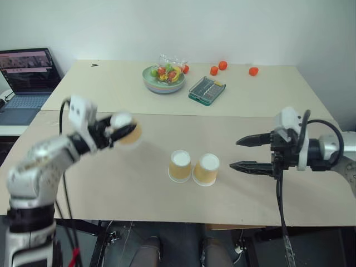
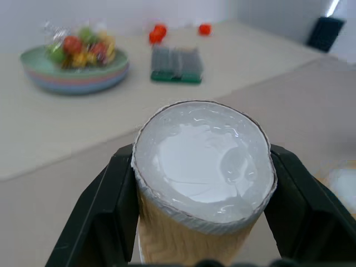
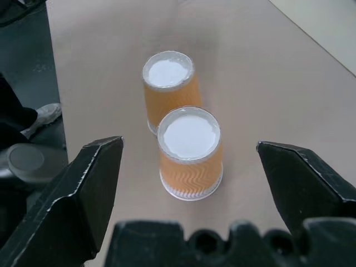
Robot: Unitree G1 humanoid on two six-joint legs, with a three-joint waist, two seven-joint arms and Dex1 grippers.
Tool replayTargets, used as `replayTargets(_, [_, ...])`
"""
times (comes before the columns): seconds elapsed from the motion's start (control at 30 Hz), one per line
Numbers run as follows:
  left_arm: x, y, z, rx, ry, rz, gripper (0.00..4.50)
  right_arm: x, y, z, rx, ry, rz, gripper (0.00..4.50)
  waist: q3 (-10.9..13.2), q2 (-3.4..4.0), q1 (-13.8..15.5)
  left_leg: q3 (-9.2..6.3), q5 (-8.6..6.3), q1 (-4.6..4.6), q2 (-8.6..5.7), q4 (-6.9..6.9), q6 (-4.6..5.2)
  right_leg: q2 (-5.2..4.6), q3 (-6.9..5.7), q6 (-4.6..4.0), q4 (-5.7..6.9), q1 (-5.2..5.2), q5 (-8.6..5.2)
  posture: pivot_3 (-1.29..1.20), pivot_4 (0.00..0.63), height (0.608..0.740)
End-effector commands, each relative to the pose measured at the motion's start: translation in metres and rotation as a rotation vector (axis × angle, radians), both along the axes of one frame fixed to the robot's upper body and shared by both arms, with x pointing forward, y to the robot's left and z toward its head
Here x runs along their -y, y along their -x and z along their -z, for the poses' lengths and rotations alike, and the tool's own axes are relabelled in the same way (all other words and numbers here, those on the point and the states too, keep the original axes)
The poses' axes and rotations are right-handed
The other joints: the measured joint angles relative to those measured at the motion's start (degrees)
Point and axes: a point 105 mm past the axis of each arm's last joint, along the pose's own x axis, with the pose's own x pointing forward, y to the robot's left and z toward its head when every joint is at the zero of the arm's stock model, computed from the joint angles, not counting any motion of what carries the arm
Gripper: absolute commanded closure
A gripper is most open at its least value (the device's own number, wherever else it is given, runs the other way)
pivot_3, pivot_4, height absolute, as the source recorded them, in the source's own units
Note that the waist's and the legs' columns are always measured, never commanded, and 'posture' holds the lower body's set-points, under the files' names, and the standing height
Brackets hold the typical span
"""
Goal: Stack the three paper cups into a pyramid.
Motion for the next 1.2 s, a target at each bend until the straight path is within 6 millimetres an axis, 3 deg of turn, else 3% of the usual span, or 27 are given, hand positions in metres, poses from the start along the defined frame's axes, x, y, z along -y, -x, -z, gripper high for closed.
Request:
replayTargets(0.03, [0.025,0.006,-0.025,-0.004,-0.027,0.13,1.95,0.004,0.012,-0.007,0.027,0.025,-0.001,0.0,-0.01,0.03,-0.63,0.04,-0.01,0.0,-0.03,-0.01,0.02,-0.03,0.04,0.01,-0.03,0.0,-0.01,0.0,0.15,0.74])
replayTargets(0.13, [0.043,0.008,-0.036,-0.006,-0.071,0.223,1.95,0.012,0.017,0.008,0.015,0.103,0.036,0.0,-0.01,0.03,-1.22,0.15,-0.04,0.02,-0.04,-0.09,0.07,-0.05,0.19,0.07,-0.04,-0.07,-0.06,0.0,0.15,0.74])
replayTargets(0.27, [0.06,0.01,-0.039,-0.003,-0.12,0.321,1.95,0.018,0.019,0.012,0.014,0.098,0.082,0.0,0.0,0.02,-1.31,0.18,-0.03,-0.01,-0.04,-0.08,0.06,-0.05,0.21,0.06,-0.01,-0.11,-0.06,0.0,0.15,0.74])
replayTargets(0.47, [0.092,0.017,-0.012,0.0,-0.239,0.454,1.95,0.021,0.02,0.011,0.055,0.046,0.154,0.0,0.0,0.01,-0.76,0.19,-0.03,0.05,-0.02,-0.1,0.06,-0.04,0.21,0.06,-0.02,-0.04,-0.06,0.0,0.15,0.74])
replayTargets(0.77, [0.131,0.018,-0.006,-0.013,-0.221,0.577,1.95,0.019,0.029,0.014,0.069,0.024,0.188,0.0,0.01,0.0,-0.54,0.18,-0.03,-0.06,-0.04,-0.03,0.07,-0.06,0.19,0.07,-0.02,-0.07,-0.05,0.0,0.15,0.74])
replayTargets(0.97, [0.148,0.018,-0.009,-0.04,-0.236,0.645,1.95,0.014,0.033,0.018,0.07,0.025,0.21,0.0,0.01,0.0,-0.57,0.16,-0.03,-0.05,-0.04,-0.01,0.07,-0.05,0.17,0.07,-0.02,-0.05,-0.05,0.0,0.15,0.74])
replayTargets(1.2, [0.15,0.012,0.004,-0.042,-0.335,0.655,1.95,0.007,0.036,0.017,0.067,0.01,0.214,0.0,0.01,0.0,-0.69,0.17,-0.04,-0.04,-0.06,0.03,0.08,-0.06,0.19,0.07,0.0,-0.04,-0.05,0.0,0.15,0.74])
